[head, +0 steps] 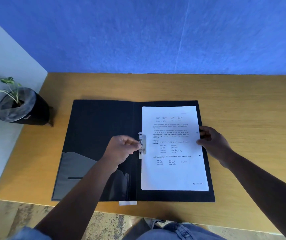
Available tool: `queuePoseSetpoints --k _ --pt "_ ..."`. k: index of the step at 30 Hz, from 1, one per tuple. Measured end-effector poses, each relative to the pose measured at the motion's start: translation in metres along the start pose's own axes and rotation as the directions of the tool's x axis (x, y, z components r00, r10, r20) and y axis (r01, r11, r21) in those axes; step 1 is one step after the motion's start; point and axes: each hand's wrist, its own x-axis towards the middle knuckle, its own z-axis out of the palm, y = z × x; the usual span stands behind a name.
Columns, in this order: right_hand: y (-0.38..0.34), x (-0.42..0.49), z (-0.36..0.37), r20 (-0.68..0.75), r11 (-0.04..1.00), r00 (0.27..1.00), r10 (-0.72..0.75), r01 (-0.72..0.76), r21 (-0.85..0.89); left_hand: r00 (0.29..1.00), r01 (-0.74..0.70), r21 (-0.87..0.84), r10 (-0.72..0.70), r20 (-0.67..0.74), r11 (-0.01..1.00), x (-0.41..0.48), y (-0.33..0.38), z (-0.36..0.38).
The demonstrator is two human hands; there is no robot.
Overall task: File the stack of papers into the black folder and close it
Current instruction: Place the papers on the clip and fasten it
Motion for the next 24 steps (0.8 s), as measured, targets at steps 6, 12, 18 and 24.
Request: queuePoseSetpoints --k 6,12,18,24 --pt "0.001 0.002 -0.001 0.014 1.0 1.0 -0.005 0.005 0.004 0.97 0.241 0.256 -0.231 -0.07 0.936 0.009 0.008 -0.002" --pt "0.002 0.002 -0.001 0.012 1.0 1.0 -0.009 0.009 -0.009 0.942 0.32 0.544 -0.32 -0.098 0.775 0.008 0.019 0.007" --pt "0.002 0.003 -0.001 0.011 1.0 1.0 -0.004 0.004 -0.011 0.944 0.326 0.604 -0.288 -0.162 0.727 0.006 0.018 0.018" --pt "0.002 0.003 0.0 0.008 1.0 1.0 0.0 0.001 -0.024 0.947 0.322 0.575 -0.257 -0.194 0.752 0.007 0.01 0.022"
